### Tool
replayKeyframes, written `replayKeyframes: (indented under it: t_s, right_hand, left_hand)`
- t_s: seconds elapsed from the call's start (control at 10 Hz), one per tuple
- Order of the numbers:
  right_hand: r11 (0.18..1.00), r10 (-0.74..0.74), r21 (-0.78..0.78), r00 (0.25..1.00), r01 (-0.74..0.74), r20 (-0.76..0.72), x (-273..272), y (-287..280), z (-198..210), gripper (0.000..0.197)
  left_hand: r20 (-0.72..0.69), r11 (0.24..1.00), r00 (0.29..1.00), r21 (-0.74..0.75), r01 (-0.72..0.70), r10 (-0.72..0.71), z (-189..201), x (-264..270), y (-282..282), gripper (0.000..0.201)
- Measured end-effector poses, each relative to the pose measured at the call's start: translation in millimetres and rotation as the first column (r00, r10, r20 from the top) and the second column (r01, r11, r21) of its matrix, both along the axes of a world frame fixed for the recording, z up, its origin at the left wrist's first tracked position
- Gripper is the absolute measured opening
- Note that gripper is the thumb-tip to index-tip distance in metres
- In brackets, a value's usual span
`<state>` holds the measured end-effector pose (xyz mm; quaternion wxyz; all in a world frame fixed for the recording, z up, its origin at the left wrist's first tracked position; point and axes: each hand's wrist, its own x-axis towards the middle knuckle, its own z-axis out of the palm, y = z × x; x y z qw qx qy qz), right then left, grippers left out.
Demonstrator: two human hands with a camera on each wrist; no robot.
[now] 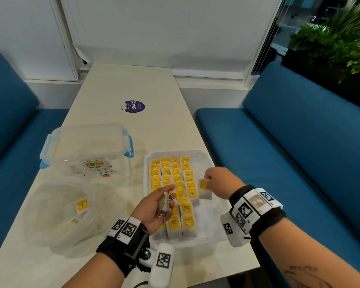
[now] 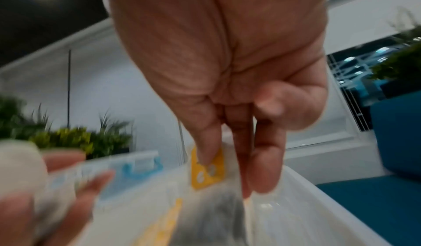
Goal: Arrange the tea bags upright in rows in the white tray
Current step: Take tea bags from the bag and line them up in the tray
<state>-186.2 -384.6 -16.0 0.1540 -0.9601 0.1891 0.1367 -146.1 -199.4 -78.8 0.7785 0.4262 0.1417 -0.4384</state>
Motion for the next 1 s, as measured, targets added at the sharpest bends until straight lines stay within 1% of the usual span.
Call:
replayKeyframes:
  t_s: [0.1, 0.2, 0.3, 0.4, 0.5, 0.6, 0.7, 0.8, 0.9, 1.0]
  right_hand:
    - [0.987, 0.112, -0.085, 0.961, -0.137, -0.254, 2.0, 2.1, -21.4, 0.028]
    - [0.972, 0.159, -0.091, 0.89, -0.217, -0.427, 9.3, 5.6, -36.0, 0.033]
    - [0.976, 0.12, -0.098, 0.849, -0.197, -0.514, 20.6, 5.6, -46.1, 0.039]
    - [0.963, 0.113, -0.143, 0.828, -0.226, -0.55, 30.5, 3.8, -55.1, 0.048]
    - [0.954, 0.173, -0.105, 0.8, -0.281, -0.574, 42.1, 0.5, -62.6, 0.048]
    - [0.998, 0.02, 0.061, 0.892, 0.009, -0.452, 44.7, 0.1, -56.2, 0.029]
    - [0.998, 0.066, 0.014, 0.861, -0.069, -0.504, 49.8, -1.6, -65.9, 0.008]
    - [0.995, 0.066, -0.028, 0.848, -0.095, -0.527, 50.3, 0.1, -67.3, 0.009]
    - [1.0, -0.014, -0.006, 0.922, 0.012, -0.387, 50.8, -1.8, -59.4, 0.034]
    - [0.993, -0.079, 0.068, 0.977, 0.093, -0.196, 52.8, -4.0, -38.4, 0.031]
  left_hand:
    - [-0.014, 1.0, 1.0, -0.019, 0.002, -0.002, 0.8, 0.2, 1.4, 0.019]
    - [-0.021, 0.999, 1.0, -0.033, -0.001, 0.001, 1.2, 2.0, 4.7, 0.018]
    - [-0.03, 0.999, 1.0, -0.034, -0.003, 0.002, 2.0, 3.6, 7.1, 0.018]
    - [-0.027, 1.0, 1.0, -0.029, -0.001, 0.0, 1.1, 4.6, 9.5, 0.019]
    - [-0.025, 1.0, 1.0, -0.029, -0.008, 0.007, -0.6, 5.9, 12.4, 0.022]
    - [-0.021, 0.999, 1.0, -0.04, -0.015, 0.014, -1.3, 7.5, 14.6, 0.022]
    - [-0.009, 0.999, 1.0, -0.045, -0.009, 0.009, -1.3, 8.0, 15.0, 0.023]
    - [0.0, 0.999, 1.0, -0.042, 0.004, -0.004, -0.8, 8.4, 14.3, 0.025]
    - [-0.006, 0.999, 1.0, -0.036, 0.006, -0.006, -1.5, 9.1, 13.2, 0.025]
    - [-0.021, 0.999, 1.0, -0.054, -0.001, 0.0, -1.3, 10.2, 11.5, 0.023]
